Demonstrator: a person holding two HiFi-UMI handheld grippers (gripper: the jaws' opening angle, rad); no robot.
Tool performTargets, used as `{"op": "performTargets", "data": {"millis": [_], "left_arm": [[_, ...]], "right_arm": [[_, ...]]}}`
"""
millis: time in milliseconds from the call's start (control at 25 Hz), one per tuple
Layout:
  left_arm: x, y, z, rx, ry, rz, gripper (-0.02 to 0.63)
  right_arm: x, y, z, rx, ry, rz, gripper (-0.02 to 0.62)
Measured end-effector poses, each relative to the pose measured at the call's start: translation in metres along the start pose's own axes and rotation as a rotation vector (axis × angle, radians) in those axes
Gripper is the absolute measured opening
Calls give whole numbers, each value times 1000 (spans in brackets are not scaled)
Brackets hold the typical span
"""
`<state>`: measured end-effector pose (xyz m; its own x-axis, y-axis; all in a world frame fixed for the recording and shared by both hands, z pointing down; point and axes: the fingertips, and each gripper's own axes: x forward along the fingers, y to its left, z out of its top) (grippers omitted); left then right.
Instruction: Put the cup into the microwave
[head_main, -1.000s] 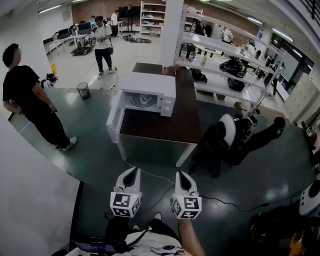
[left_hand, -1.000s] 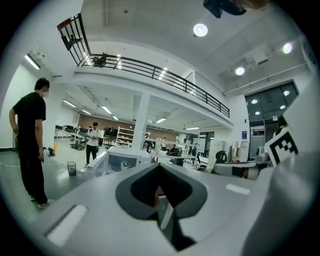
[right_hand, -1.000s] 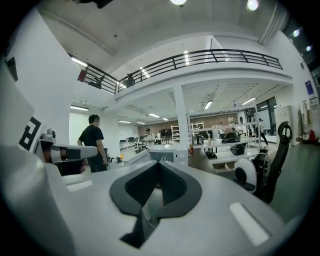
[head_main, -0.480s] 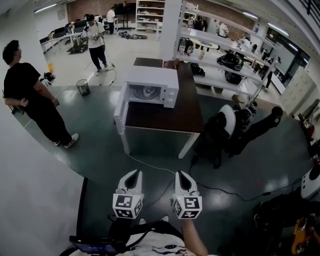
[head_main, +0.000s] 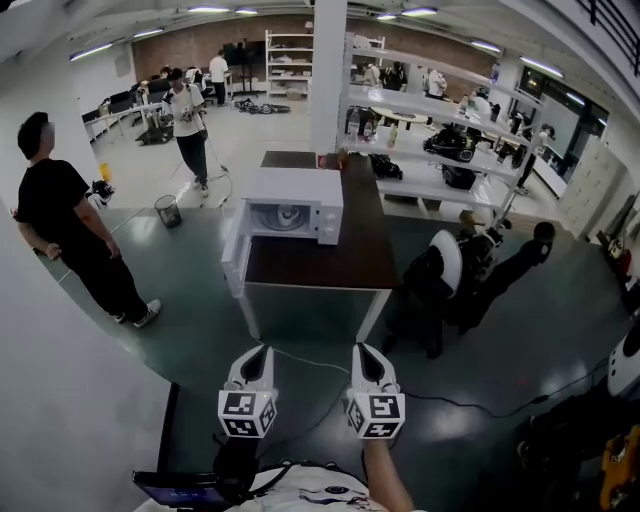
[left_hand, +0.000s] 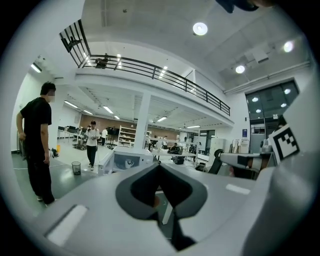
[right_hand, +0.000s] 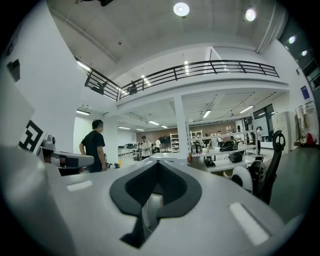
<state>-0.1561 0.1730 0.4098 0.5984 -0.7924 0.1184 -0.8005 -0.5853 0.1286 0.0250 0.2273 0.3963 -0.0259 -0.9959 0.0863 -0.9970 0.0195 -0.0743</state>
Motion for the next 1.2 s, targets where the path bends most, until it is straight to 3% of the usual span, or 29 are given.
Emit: {"op": "performTargets", "data": {"millis": [600,1200], "left_arm": [[21,-9,10,34,-12,-4,0],[22,-21,2,30,24,-27,0]], "right_arm": [[11,-10,15,-37,-47,40,0],[4,-11,13,-47,-27,47,-2]]}}
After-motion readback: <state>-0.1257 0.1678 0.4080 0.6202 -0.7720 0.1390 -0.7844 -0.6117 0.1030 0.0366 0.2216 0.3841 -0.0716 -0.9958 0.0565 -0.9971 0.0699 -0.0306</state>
